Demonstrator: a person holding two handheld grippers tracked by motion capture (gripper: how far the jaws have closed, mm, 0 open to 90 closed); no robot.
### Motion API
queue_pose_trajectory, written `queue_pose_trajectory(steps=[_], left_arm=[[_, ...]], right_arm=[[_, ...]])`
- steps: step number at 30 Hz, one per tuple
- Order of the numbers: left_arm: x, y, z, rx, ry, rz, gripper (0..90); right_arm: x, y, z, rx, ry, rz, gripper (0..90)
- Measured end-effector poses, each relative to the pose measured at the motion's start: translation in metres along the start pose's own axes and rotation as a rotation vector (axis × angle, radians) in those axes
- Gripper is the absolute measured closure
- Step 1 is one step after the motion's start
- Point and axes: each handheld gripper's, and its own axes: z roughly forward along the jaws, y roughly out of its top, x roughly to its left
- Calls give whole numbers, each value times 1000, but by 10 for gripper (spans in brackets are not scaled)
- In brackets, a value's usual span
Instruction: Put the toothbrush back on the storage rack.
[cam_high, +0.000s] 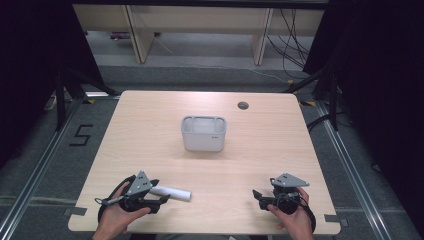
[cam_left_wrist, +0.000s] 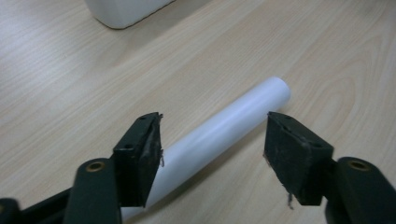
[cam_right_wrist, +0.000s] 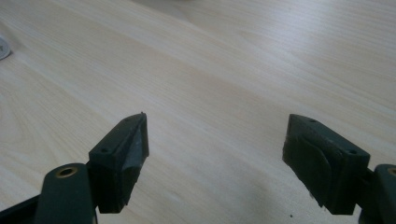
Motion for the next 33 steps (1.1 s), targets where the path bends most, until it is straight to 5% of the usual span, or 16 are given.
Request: queue_pose_trajectory(steps=[3,6,10,15,20,33], left_arm=[[1,3,3,-3,4,9,428],[1,8,10,7,1,44,630],[-1,14,18,21,2,74,771],[-4,21,27,33,-6,102,894],[-9,26,40,68,-32,113,897],[-14,28,54,95,-61,102,895]], right_arm=[[0,0,1,-5,1,2,231],[0,0,1,-4,9,-11,239],[1,0,1,8,5,2,240],[2,0,1,8,5,-1,242],[1,0,2,-9,-9,-34,244],[2,0,2,-2,0,-32,247]])
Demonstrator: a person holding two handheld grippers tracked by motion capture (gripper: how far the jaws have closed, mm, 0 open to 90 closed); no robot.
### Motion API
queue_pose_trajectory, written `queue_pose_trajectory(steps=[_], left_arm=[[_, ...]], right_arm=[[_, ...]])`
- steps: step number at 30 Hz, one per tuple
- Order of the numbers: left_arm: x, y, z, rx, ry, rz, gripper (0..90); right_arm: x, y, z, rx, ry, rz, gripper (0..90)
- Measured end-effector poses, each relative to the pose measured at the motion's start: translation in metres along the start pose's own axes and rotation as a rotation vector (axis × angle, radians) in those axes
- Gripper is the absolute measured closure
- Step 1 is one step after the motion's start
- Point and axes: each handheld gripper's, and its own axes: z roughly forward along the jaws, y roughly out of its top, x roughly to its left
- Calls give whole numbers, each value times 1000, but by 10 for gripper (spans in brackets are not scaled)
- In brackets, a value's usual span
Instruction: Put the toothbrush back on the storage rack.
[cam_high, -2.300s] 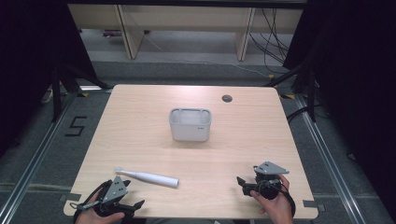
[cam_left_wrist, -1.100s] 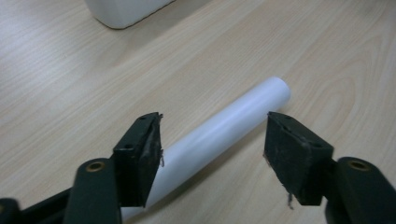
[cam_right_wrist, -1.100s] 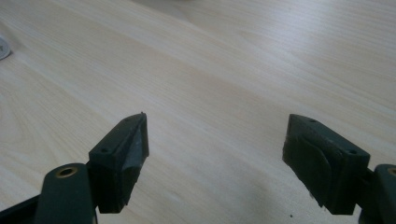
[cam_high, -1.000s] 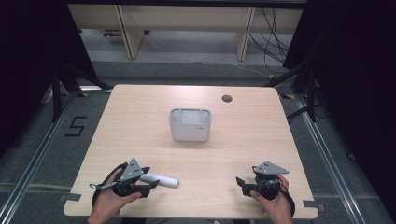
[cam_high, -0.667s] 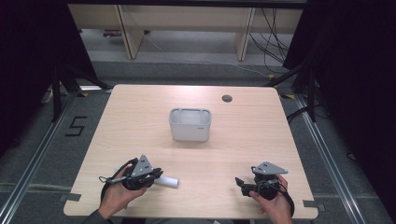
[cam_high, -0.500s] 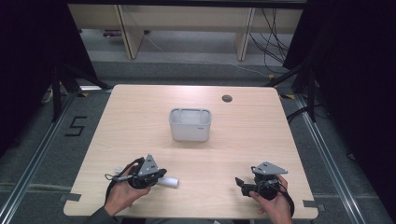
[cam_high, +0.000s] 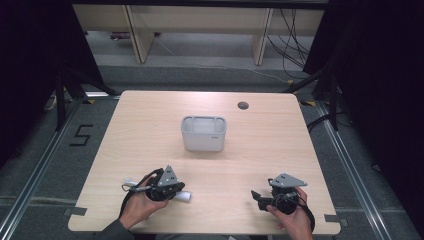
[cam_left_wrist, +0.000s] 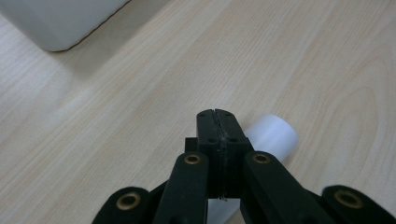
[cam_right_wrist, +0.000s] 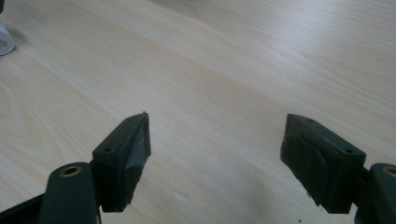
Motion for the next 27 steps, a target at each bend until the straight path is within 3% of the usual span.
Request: queue_pose_trajectory(steps=[10,15,18,19,27], left_arm=[[-5,-8,-3,20,-27,5,883],[-10,-16,-11,44,-36,24,875],[-11,-18,-16,43,-40,19,871],[-10,-20,-20,42,-36,19,871],[-7,-31,-29,43,-39,2,864]], right_arm=[[-1,0,1,-1,5,-18,249],[1,1,1,18,19,9,249],[1,1,1,14,2,-6,249],[3,1,1,26,12,21,249],[4,1,2,27,19,28,249]])
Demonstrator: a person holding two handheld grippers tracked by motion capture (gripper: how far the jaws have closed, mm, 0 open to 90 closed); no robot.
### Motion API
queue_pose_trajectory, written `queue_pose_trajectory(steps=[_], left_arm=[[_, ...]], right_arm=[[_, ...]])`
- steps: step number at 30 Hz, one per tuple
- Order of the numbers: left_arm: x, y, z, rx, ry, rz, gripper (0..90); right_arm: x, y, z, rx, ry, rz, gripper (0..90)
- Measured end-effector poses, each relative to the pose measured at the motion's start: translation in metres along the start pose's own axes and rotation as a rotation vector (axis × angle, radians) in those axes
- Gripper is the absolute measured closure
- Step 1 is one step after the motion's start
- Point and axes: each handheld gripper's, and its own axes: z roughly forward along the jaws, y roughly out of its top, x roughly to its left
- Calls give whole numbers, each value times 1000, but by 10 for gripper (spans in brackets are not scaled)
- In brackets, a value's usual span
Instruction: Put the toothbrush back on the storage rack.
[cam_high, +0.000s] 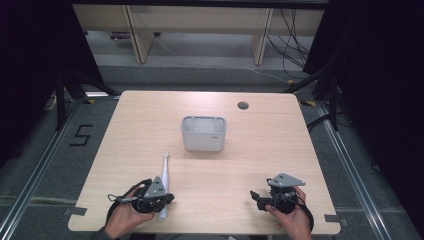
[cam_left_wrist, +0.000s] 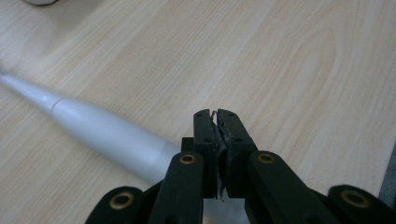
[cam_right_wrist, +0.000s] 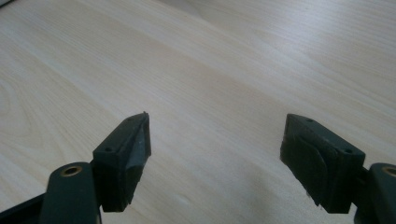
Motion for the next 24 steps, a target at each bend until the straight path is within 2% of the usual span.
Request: queue_pose_trajectory(steps=[2,3,6,7,9,10,11,13,14,15,16,18,19,21,22,23,24], left_arm=[[1,-2,-1,5,4,-1,859],[1,-3,-1,7,6,3,858],[2,-5,-3,4,16,-1,847],[5,-5,-7,-16,20,4,823],[5,-5,-9,-21,26,-2,760],[6,-4,-11,-34,34,3,760],[10,-2,-15,-23,66,15,617],[12,-2,-16,-17,71,17,609],[15,-1,-18,-7,81,1,542],[15,-1,-18,-7,81,1,537],[19,-2,-20,2,77,-32,530],[22,-2,-21,4,81,-32,495],[27,-1,-20,35,89,-41,464],[27,-1,-20,32,94,-47,462],[30,-1,-20,42,90,-32,462],[30,0,-20,43,83,-39,462],[31,2,-20,60,72,-34,454]], right_arm=[[0,0,0,0,-3,-2,250],[-2,0,1,-7,4,-31,249],[-2,0,1,-7,5,-32,249],[-2,0,1,-11,1,-38,250],[-2,0,1,-12,2,-37,250],[-2,0,1,-11,4,-32,250],[-2,0,1,-13,-14,-39,249],[-2,0,1,-13,-13,-36,250],[-1,0,2,-4,9,-26,250],[-1,0,2,-4,9,-26,250],[-1,0,2,-5,7,-30,250],[-1,0,2,-1,5,-27,250],[0,0,2,2,0,-20,250],[0,0,2,6,4,-18,250],[-1,0,3,-10,-5,-59,250],[-1,0,3,-10,-5,-59,250],[2,0,3,7,9,-20,250]])
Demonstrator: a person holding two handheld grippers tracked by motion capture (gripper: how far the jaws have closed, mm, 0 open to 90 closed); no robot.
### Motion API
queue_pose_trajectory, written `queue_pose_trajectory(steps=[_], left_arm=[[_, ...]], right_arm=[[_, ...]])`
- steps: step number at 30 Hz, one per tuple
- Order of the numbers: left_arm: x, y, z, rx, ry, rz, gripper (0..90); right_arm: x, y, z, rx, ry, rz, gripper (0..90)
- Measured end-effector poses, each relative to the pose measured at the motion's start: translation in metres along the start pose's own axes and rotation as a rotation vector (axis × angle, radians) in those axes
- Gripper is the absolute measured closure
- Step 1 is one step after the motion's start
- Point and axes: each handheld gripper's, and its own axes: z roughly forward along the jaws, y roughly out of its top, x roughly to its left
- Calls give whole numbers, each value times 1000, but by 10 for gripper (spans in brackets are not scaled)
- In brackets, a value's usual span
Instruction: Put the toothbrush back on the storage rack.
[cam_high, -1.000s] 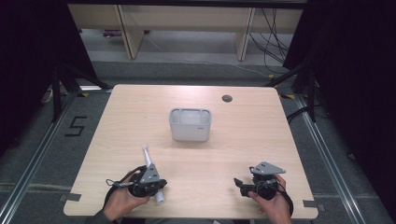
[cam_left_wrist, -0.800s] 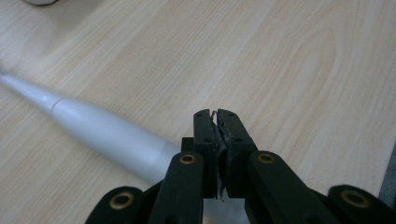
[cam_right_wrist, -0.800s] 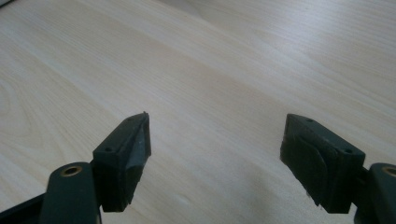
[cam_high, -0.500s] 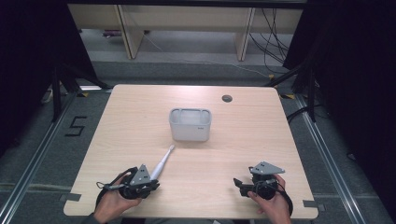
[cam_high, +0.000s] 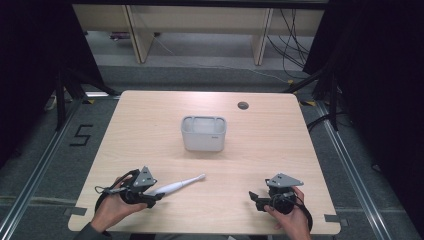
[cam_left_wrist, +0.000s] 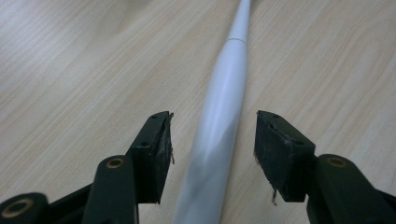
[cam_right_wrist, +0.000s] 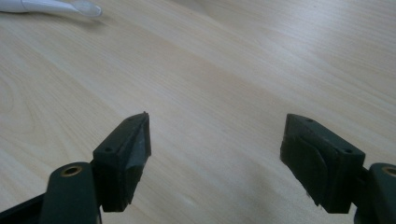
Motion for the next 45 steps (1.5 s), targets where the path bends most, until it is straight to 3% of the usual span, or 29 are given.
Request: queue_pose_trajectory(steps=[5,9,11,12,16,21,25,28,33,45], left_arm=[[2,6,-2,41,-18,43,441],[0,11,-3,71,-40,55,419],[1,14,-4,88,-46,72,394],[2,16,-4,109,-67,70,367],[2,18,-2,142,-62,85,344],[2,22,0,163,-66,106,348],[0,26,2,174,-65,114,361],[0,32,7,195,-81,144,361],[0,37,14,205,-82,140,366],[-8,49,30,294,-100,183,427]], right_arm=[[-1,1,0,1,2,-9,250],[-2,1,1,-5,16,-12,250],[-2,1,0,-7,-2,-9,250],[-3,1,1,-12,-1,-31,250],[-3,1,1,-11,1,-33,250],[-1,1,0,-8,1,-10,250],[-2,1,1,-2,6,-23,250],[-2,1,1,-3,4,-23,250],[-1,1,0,-5,-8,-16,250],[-2,1,0,-6,-13,-25,250]])
